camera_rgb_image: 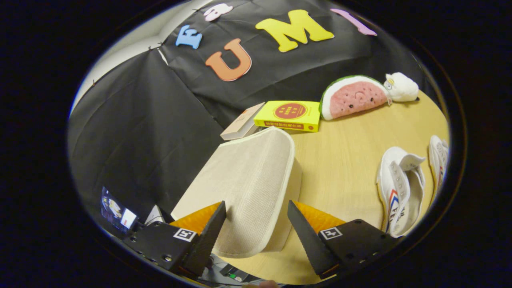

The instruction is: Open the storage box then place both shoes into the box .Put the left shoe in first, then the right shoe, with the right side of both shoes facing outward in a uniform manner.

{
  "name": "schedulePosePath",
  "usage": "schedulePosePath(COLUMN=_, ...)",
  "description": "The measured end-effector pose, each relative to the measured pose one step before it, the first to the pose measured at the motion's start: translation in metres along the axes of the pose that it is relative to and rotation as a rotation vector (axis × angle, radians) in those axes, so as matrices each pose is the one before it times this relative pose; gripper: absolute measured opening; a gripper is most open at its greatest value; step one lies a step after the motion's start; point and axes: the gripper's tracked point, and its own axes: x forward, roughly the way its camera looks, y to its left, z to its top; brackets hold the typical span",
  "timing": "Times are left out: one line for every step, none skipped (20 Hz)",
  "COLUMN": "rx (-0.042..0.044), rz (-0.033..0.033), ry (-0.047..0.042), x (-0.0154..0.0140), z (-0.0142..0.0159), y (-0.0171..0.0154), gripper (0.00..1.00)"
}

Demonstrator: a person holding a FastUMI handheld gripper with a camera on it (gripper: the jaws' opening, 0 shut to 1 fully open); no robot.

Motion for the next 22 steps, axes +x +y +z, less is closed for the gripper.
schedulePosePath(rx=0.04710, rz=0.01737, ry=0.01804, x=0.00319, z=-0.00230, y=0.00039, gripper=0.96)
schedulePosePath(rx=0.04257, rz=0.01129, ry=0.01095, x=0.00222, z=0.00001, y=0.00020, gripper=0.96)
schedulePosePath(rx=0.02583, rz=0.00706, ry=0.00912, x=0.00185, z=-0.00039, y=-0.00123, gripper=0.96)
schedulePosePath(rx=0.01767, rz=0.00914, ry=0.00813, x=0.00223, z=-0.00025, y=0.00148, gripper=0.98)
schedulePosePath(rx=0.01647, rz=0.00950, ry=0.00631, x=0.00325, z=-0.00019, y=0.00070, gripper=0.98)
schedulePosePath(rx=0.01657, rz=0.01246, ry=0.01288, x=0.00359, z=-0.00152, y=0.00142, gripper=0.98)
schedulePosePath(rx=0.02501, rz=0.01720, ry=0.01192, x=0.00420, z=-0.00194, y=0.00204, gripper=0.98)
schedulePosePath(rx=0.03160, rz=0.01791, ry=0.01318, x=0.00330, z=0.00025, y=0.00117, gripper=0.98)
schedulePosePath(rx=0.03117, rz=0.01206, ry=0.01007, x=0.00285, z=-0.00017, y=0.00056, gripper=0.98)
schedulePosePath(rx=0.02380, rz=0.00469, ry=0.00817, x=0.00086, z=0.00178, y=0.00095, gripper=0.97)
schedulePosePath(rx=0.00747, rz=-0.00416, ry=0.00662, x=-0.00183, z=0.00122, y=-0.00048, gripper=0.96)
schedulePosePath(rx=-0.01185, rz=-0.01179, ry=0.00511, x=-0.00141, z=0.00183, y=-0.00147, gripper=0.96)
schedulePosePath(rx=-0.01552, rz=-0.00586, ry=-0.00811, x=-0.00468, z=0.00202, y=0.00106, gripper=0.96)
schedulePosePath(rx=-0.00992, rz=-0.01264, ry=-0.00765, x=-0.00478, z=0.00269, y=-0.00180, gripper=0.89)
schedulePosePath(rx=-0.00262, rz=-0.00900, ry=0.00323, x=-0.00542, z=0.00080, y=-0.00215, gripper=0.83)
schedulePosePath(rx=0.01277, rz=-0.00252, ry=-0.00596, x=-0.00393, z=-0.00015, y=-0.00179, gripper=0.78)
schedulePosePath(rx=0.02254, rz=0.00449, ry=-0.00090, x=-0.00445, z=0.00701, y=-0.00163, gripper=0.73)
schedulePosePath(rx=0.02359, rz=0.00465, ry=-0.00284, x=-0.00243, z=0.00349, y=-0.00002, gripper=0.61)
schedulePosePath(rx=0.01726, rz=0.00426, ry=-0.00838, x=-0.00537, z=0.00491, y=0.00081, gripper=0.49)
schedulePosePath(rx=0.01205, rz=0.00076, ry=-0.00415, x=-0.00293, z=0.00507, y=0.00199, gripper=0.37)
schedulePosePath(rx=0.00060, rz=0.00911, ry=0.00244, x=-0.00171, z=-0.00050, y=0.00352, gripper=0.25)
schedulePosePath(rx=-0.00528, rz=0.00886, ry=-0.00127, x=-0.00109, z=0.00267, y=0.00729, gripper=0.12)
